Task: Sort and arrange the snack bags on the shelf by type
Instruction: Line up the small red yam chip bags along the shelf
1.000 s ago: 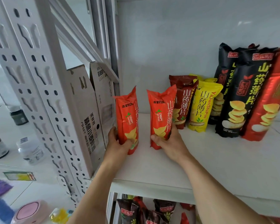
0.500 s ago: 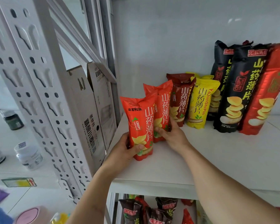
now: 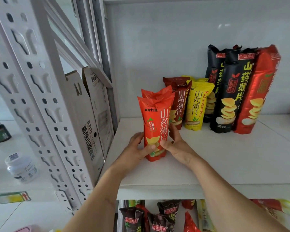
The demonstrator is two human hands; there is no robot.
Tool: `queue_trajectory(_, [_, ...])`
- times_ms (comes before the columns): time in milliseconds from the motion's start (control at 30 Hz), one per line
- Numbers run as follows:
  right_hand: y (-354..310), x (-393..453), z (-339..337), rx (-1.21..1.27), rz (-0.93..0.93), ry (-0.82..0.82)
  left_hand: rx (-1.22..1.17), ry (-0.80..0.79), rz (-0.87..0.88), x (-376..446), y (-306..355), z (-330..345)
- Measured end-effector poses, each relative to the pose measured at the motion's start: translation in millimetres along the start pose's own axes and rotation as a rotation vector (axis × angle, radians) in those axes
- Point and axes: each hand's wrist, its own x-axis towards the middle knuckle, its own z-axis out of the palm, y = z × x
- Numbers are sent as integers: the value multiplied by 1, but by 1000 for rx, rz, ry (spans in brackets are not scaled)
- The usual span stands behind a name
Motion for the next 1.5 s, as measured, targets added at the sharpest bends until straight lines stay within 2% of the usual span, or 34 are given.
queue_trajectory(100, [5, -5, 2, -133, 66, 10, -196, 47, 28, -4, 5, -7])
queue_trajectory(233, [19, -2, 13, -371, 146, 171, -154, 86, 122, 17, 25, -10])
queue_trajectory(333, [25, 1, 13, -416, 136, 238, -114, 58, 194, 40, 43, -4])
queue_trajectory(533, [28, -1, 12, -458, 129, 317, -220, 57, 189, 61, 40, 18])
queue_trajectory(733, [36, 12, 13, -459, 89, 320, -277, 133, 185, 70, 28, 28])
queue_trajectory(967, [41, 37, -1, -275, 74, 149, -286, 192, 190, 72, 28, 36])
queue_trajectory(1167, [43, 45, -13, -198, 32, 80, -269, 235, 195, 74, 28, 31])
queue_trajectory(1267, [47, 45, -11, -251, 30, 116, -217, 240, 174, 78, 23, 21])
queue_trajectory(1367, [51, 43, -7, -470, 35, 195, -161, 235, 145, 82, 21, 15])
queue_trajectory(1500, [51, 46, -4, -661, 57, 208, -141, 201, 127, 88, 20, 11])
